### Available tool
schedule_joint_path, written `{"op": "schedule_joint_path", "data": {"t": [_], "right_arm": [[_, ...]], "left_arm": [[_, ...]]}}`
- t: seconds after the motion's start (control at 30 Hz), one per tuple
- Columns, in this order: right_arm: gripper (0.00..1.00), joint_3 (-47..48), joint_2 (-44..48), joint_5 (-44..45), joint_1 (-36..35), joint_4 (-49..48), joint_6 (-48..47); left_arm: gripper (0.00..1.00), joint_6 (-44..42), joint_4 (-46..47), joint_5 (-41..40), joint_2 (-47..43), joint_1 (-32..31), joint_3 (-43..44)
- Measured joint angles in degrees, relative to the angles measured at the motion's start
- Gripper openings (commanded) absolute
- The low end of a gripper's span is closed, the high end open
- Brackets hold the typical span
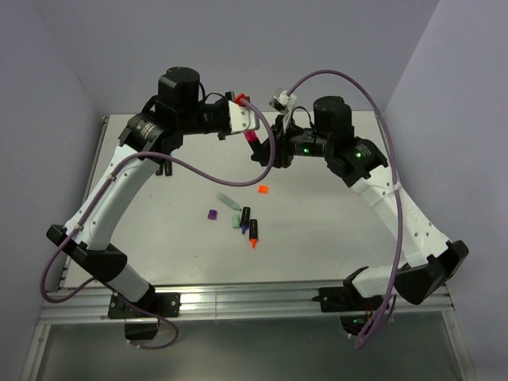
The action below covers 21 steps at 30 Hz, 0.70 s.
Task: Insert the pens into the pen caps
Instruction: Press the pen cap onto the pen.
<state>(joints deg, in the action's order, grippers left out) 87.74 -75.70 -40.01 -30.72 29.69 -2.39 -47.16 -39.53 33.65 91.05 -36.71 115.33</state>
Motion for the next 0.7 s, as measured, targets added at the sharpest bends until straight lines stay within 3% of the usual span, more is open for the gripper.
{"op": "schedule_joint_path", "data": {"t": [0.47,0.7], "right_arm": [[0.00,1.5,-1.7,1.9,0.0,4.1,1.7],[0.00,2.4,-1.7,1.4,0.0,4.7,2.6]], "left_arm": [[0.00,1.5,4.1,-9.4,-0.7,-4.0,-5.6],[0.00,2.8,5.6,-10.3,-1.3,-4.6,-6.2]]}}
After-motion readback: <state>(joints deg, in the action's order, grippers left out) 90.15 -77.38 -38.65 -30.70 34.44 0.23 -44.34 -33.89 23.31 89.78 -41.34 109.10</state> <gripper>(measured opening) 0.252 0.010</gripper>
